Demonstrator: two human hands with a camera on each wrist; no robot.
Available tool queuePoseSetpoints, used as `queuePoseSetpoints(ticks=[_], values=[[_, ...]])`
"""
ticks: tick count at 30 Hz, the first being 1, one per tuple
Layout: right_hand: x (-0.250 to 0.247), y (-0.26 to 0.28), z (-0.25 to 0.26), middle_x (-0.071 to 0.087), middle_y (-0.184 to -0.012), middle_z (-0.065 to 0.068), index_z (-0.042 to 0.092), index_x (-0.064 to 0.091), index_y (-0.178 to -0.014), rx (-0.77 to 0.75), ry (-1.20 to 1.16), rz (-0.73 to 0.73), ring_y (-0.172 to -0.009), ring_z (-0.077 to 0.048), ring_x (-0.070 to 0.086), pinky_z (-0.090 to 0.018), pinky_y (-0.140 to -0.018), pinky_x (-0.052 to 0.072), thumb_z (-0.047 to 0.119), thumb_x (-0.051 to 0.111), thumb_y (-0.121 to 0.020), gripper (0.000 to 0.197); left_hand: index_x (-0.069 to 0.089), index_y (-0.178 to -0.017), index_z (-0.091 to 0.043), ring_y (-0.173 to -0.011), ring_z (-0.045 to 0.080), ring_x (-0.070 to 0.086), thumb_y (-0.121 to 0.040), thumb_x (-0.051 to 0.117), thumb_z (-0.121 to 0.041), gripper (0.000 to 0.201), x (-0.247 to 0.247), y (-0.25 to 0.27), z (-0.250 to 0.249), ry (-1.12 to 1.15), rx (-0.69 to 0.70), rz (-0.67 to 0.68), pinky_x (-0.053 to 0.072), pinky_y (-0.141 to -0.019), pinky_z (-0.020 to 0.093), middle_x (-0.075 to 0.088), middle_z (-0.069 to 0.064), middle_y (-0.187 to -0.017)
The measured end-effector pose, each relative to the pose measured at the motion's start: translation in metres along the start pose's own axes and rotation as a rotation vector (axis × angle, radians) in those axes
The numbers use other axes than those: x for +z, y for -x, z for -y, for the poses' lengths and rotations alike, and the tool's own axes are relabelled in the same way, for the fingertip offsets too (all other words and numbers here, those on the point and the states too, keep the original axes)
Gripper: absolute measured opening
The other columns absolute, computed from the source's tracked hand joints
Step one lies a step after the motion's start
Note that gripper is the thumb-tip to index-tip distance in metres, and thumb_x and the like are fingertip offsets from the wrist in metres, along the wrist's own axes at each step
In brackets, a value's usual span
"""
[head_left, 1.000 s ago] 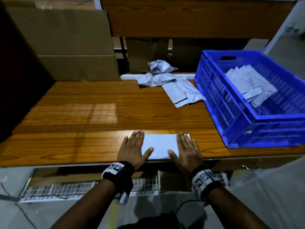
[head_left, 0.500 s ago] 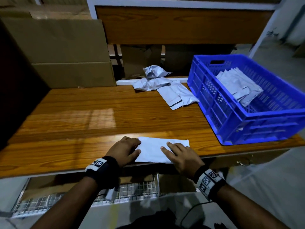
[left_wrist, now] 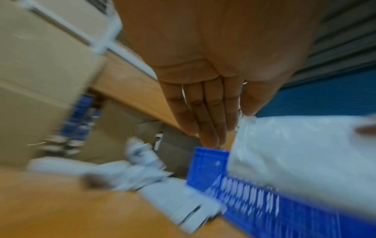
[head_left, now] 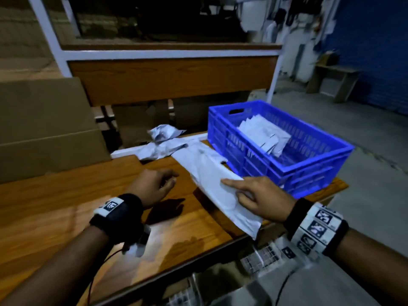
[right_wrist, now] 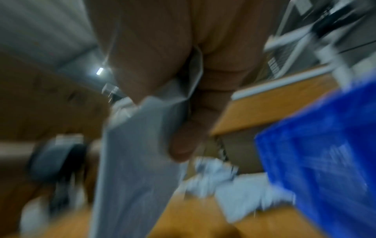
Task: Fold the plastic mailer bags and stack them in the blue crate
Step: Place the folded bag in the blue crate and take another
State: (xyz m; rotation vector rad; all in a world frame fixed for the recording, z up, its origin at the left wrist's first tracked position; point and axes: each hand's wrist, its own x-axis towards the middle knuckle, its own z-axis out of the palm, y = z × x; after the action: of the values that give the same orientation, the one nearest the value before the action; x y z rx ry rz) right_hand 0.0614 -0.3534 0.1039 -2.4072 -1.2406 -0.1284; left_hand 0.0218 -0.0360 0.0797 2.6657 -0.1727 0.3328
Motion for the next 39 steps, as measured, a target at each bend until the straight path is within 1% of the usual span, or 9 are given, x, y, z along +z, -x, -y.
queuePoseSetpoints(ticks=[3,6,8,12,16,24,31,35,39], values=[[-0.063,-0.018,-0.028,0.062,-0.071,0.009,0.033,0.044,-0.144,0.111,0.041,-0.067,-0.063,0.010,0.053,-0.009,-0.059,0.037,0.026,0.067,-0.090,0.060,0.064,-0.108,-0.032,-0.080,0.013,0.062,-0.094,0.046,-0.045,0.026,0.001,-0.058,-0.028,-0.074,0.061,0.035,0.046,-0.066,0.028,0.068,-0.010,-0.089],[-0.117,-0.044,-0.074,0.068,-0.122,-0.003,0.038,0.037,-0.146,0.155,0.124,-0.097,-0.101,-0.007,0.063,-0.021,-0.078,0.044,0.035,0.075,-0.081,0.075,0.060,-0.116,-0.031,-0.090,0.011,0.062,-0.094,0.052,-0.039,0.025,0.015,-0.117,-0.058,-0.044,0.125,0.063,0.046,-0.076,0.027,0.065,-0.014,-0.098],[-0.147,-0.067,-0.111,0.053,-0.142,0.003,0.034,0.035,-0.148,0.203,0.174,-0.063,-0.125,-0.018,0.052,-0.023,-0.085,0.038,0.035,0.078,-0.079,0.081,0.056,-0.126,-0.025,-0.108,0.015,0.060,-0.090,0.053,-0.045,0.042,0.031,-0.156,-0.074,-0.043,0.172,0.119,0.044,-0.088,0.027,0.064,-0.007,-0.117],[-0.183,-0.118,-0.191,0.044,-0.149,0.000,0.027,0.029,-0.152,0.313,0.284,0.128,-0.130,-0.022,0.047,-0.017,-0.081,0.031,0.041,0.082,-0.074,0.094,0.042,-0.141,-0.020,-0.129,0.025,0.043,-0.070,0.042,-0.078,0.092,0.069,-0.231,-0.095,-0.085,0.103,0.212,0.034,-0.106,0.034,0.048,0.007,-0.141],[-0.160,-0.163,-0.267,0.047,-0.147,-0.004,0.021,0.026,-0.153,0.361,0.255,0.387,-0.114,-0.024,0.060,-0.029,-0.094,0.047,0.040,0.089,-0.064,0.111,0.025,-0.150,-0.018,-0.142,0.029,0.024,-0.064,0.042,-0.084,0.110,0.100,-0.272,-0.101,-0.161,-0.047,0.301,0.022,-0.116,0.039,0.023,0.013,-0.156],[-0.048,-0.226,-0.352,0.030,-0.157,-0.007,0.018,0.013,-0.156,0.294,0.242,0.676,-0.141,-0.023,0.032,-0.027,-0.109,0.031,0.042,0.088,-0.065,0.121,0.010,-0.153,-0.020,-0.146,0.018,0.010,-0.056,0.020,-0.099,0.126,0.120,-0.271,-0.091,-0.109,-0.033,0.232,0.015,-0.118,0.031,0.003,0.005,-0.161],[0.000,-0.245,-0.366,0.041,-0.147,-0.019,0.009,0.008,-0.155,0.234,0.327,0.702,-0.128,-0.033,0.047,-0.034,-0.100,0.041,0.059,0.076,-0.072,0.118,0.008,-0.153,-0.028,-0.145,0.017,0.016,-0.072,0.041,-0.087,0.105,0.115,-0.267,-0.098,-0.156,-0.053,0.222,0.023,-0.116,0.037,-0.001,-0.007,-0.161],[0.005,-0.247,-0.378,0.042,-0.144,-0.021,0.014,0.019,-0.153,0.382,0.288,0.450,-0.129,-0.037,0.043,-0.039,-0.106,0.036,0.067,0.047,-0.089,0.088,0.009,-0.153,-0.027,-0.145,0.016,0.014,-0.074,0.043,-0.085,0.104,0.112,-0.268,-0.101,-0.165,-0.057,0.234,0.022,-0.116,0.038,-0.001,-0.006,-0.161],[0.013,-0.244,-0.379,0.021,-0.149,-0.026,0.034,0.014,-0.152,0.504,0.262,0.452,-0.127,-0.047,0.040,-0.045,-0.105,0.038,0.068,0.055,-0.082,0.088,0.007,-0.153,-0.028,-0.146,0.016,0.011,-0.073,0.042,-0.086,0.104,0.112,-0.268,-0.101,-0.172,-0.065,0.253,0.021,-0.117,0.038,-0.003,-0.007,-0.161]])
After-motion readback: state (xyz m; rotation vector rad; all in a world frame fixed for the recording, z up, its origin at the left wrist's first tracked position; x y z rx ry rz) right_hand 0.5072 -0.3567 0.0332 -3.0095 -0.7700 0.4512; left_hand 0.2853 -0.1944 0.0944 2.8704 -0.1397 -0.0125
